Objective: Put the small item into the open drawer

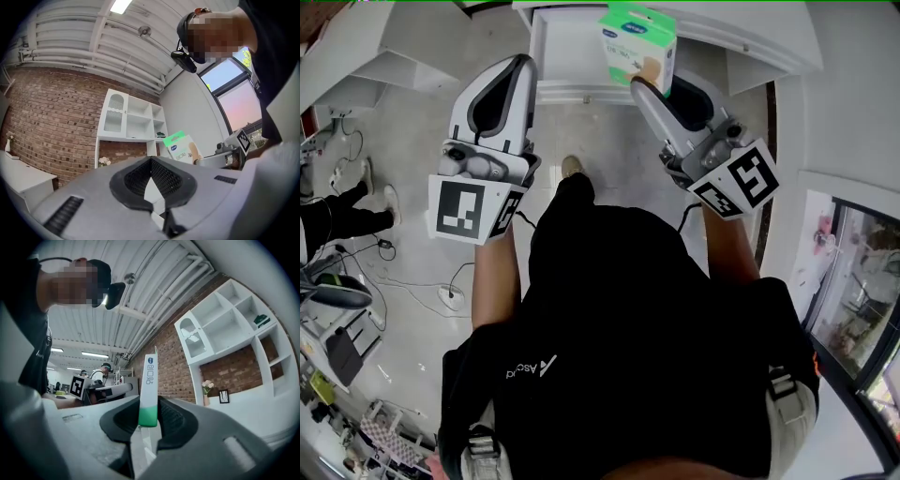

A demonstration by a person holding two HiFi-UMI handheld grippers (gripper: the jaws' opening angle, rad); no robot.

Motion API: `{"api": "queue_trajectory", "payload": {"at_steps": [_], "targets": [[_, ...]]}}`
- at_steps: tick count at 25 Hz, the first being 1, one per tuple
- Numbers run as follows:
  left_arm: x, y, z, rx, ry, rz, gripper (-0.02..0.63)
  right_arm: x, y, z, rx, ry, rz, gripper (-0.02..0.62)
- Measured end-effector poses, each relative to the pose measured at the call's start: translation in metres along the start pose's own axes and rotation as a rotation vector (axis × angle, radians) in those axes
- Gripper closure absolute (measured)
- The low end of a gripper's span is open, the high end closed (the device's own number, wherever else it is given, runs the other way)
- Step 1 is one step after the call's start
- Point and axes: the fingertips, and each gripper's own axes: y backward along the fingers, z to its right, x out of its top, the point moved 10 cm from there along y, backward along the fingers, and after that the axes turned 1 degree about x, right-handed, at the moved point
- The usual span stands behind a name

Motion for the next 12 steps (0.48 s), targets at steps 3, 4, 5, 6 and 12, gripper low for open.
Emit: {"api": "queue_trajectory", "payload": {"at_steps": [3, 4, 5, 6, 12], "targets": [[-0.003, -0.004, -0.002, -0.024, -0.002, 0.0, 0.607, -0.003, 0.002, 0.0, -0.023, 0.013, -0.015, 0.509], [-0.004, -0.005, -0.001, -0.032, -0.004, -0.001, 0.607, -0.004, 0.003, 0.0, -0.03, 0.018, -0.02, 0.509], [-0.006, -0.007, -0.001, -0.04, -0.006, -0.003, 0.607, -0.006, 0.004, 0.001, -0.037, 0.023, -0.026, 0.509], [-0.008, -0.009, -0.002, -0.047, -0.006, -0.005, 0.607, -0.008, 0.003, 0.002, -0.044, 0.026, -0.034, 0.509], [-0.032, -0.025, -0.073, -0.084, 0.028, -0.015, 0.607, -0.033, -0.063, 0.023, -0.101, 0.045, -0.142, 0.509]]}}
